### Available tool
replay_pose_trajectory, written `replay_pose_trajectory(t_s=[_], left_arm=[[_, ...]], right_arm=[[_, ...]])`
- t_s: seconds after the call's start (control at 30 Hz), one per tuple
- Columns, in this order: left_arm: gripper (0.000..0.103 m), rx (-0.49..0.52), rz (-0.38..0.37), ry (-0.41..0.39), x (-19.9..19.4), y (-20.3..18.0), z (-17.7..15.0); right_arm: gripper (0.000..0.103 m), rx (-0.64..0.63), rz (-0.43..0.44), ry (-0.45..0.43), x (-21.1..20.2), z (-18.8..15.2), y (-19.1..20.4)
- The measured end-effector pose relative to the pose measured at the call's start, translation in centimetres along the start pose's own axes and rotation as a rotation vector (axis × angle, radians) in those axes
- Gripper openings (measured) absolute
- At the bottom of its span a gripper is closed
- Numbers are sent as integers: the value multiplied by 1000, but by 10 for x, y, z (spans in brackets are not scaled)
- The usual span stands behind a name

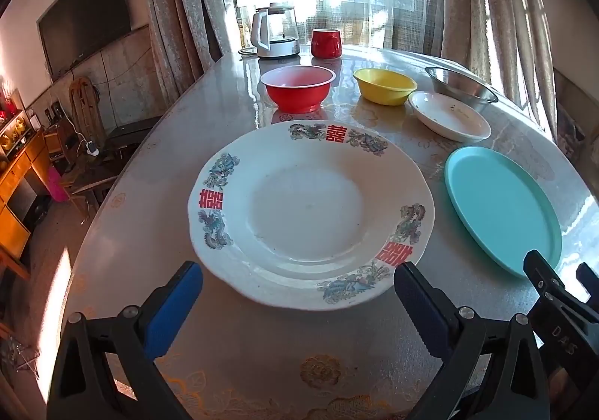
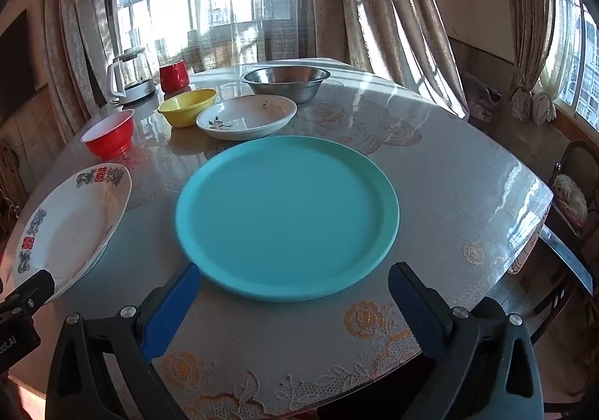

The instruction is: Organize plates and bowls

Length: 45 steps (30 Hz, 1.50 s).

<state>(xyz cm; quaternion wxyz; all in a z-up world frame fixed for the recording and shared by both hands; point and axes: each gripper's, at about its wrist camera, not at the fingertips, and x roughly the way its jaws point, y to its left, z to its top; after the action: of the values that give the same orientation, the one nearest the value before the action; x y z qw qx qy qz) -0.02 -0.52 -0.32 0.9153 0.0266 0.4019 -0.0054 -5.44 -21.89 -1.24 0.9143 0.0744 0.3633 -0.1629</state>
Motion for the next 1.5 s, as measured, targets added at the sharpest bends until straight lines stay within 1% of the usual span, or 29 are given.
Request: replay_pose_trajectory(t_s=[0.3, 0.93, 1.37, 1.5], left_arm=[[103, 6, 7, -2, 1, 0, 0], [103, -5, -6, 23, 6, 1, -3], [103, -8, -7, 29, 7, 2, -5], [103, -11, -11, 33, 7, 2, -5]], right_arm=[[102, 3, 6, -4, 1, 2, 0], [102, 0, 9, -9, -3, 1, -1], [102, -7, 14, 13, 0, -1, 1], [102, -14, 16, 5, -1, 0, 2]])
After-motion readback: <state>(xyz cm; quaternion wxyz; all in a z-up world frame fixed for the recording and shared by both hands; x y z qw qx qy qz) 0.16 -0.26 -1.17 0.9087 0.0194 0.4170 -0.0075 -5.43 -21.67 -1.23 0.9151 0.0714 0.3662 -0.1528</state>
